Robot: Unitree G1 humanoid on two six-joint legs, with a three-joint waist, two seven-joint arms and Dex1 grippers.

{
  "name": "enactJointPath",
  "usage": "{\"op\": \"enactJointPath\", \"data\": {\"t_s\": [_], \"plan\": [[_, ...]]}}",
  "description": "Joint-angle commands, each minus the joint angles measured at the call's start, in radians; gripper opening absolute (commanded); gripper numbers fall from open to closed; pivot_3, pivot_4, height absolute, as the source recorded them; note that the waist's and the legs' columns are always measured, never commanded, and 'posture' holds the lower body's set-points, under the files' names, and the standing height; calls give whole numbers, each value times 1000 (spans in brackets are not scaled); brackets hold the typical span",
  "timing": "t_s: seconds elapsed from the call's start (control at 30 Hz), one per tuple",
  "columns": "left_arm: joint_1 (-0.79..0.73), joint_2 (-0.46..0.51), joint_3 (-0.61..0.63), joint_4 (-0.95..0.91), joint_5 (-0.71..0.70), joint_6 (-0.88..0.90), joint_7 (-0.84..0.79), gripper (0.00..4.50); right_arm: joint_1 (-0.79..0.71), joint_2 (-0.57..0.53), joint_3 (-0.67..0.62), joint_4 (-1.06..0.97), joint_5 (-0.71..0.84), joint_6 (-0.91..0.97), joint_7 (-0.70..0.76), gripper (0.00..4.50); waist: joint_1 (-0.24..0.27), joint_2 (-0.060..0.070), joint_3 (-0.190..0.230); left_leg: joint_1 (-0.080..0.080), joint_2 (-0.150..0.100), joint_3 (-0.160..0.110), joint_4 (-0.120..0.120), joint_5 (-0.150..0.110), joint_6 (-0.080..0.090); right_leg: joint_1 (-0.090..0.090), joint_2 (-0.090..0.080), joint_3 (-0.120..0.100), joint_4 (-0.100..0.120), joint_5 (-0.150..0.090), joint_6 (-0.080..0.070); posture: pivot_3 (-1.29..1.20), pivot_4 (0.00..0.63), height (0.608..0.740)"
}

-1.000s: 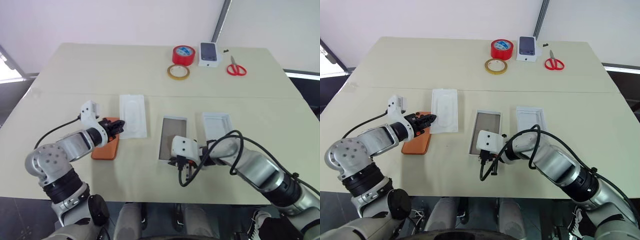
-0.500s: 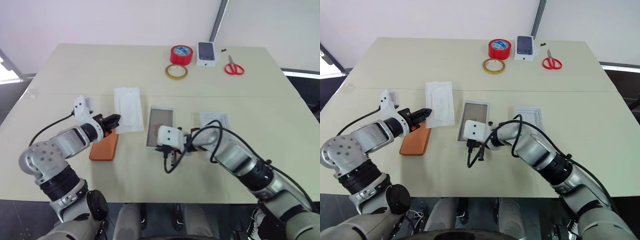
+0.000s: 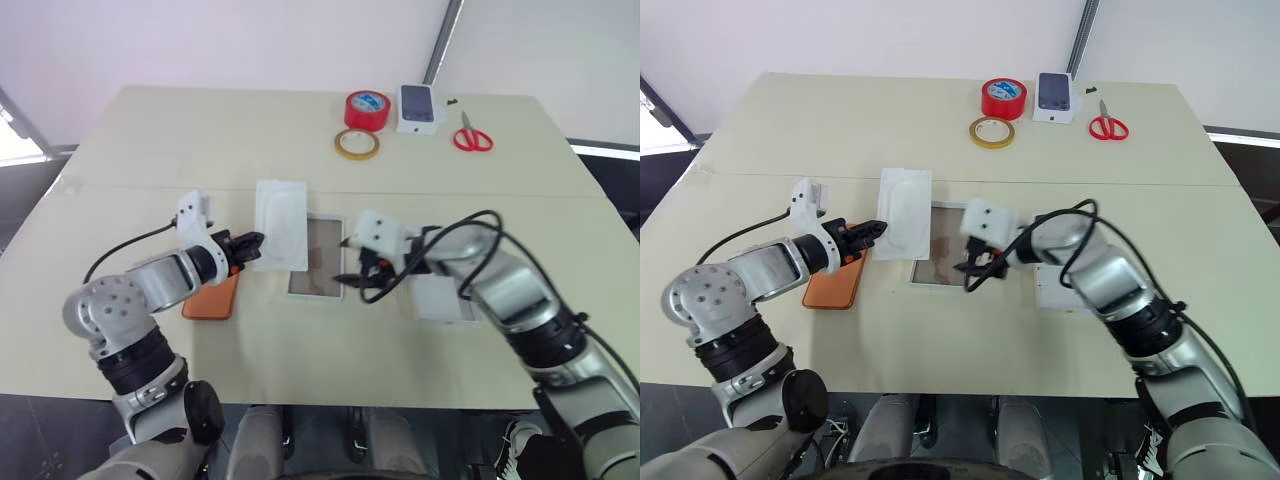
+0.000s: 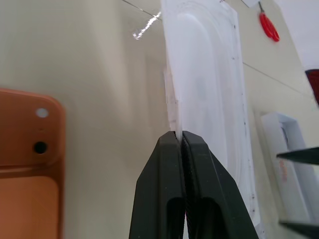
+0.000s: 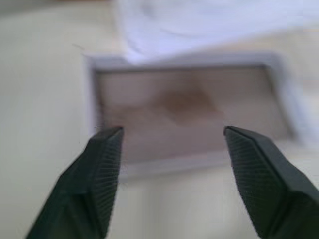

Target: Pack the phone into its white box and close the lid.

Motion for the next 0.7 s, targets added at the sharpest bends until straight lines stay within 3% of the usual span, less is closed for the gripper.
{"op": "enactJointPath", "data": {"t_s": [0.03, 0.5, 0.6, 0.7], "plan": [[-14, -43, -56, -8, -7, 9, 29, 0, 3, -21, -80, 9, 18, -28, -1, 3427, -1, 0, 0, 0, 0, 0, 0, 0, 0, 0, 0, 0, 0, 0, 0, 0, 150, 740], [19, -71, -131, -10, -3, 9, 83, 0, 8, -6, -82, 51, -5, -86, -23, 3427, -2, 0, 0, 0, 0, 0, 0, 1, 1, 0, 2, 0, 1, 0, 0, 0, 150, 740], [30, -75, -136, -26, -22, 9, 78, 942, 0, 5, -79, 67, -11, -94, -30, 3507, -1, 0, 0, 0, 0, 0, 0, 1, 1, 0, 1, 0, 1, 0, 0, 0, 150, 740], [36, -73, -136, -33, -32, 9, 76, 2415, -8, 11, -77, 79, -13, -101, -33, 3507, -1, 0, 0, 0, 0, 0, 0, 1, 1, 0, 1, 0, 1, 0, 0, 0, 150, 740]]}}
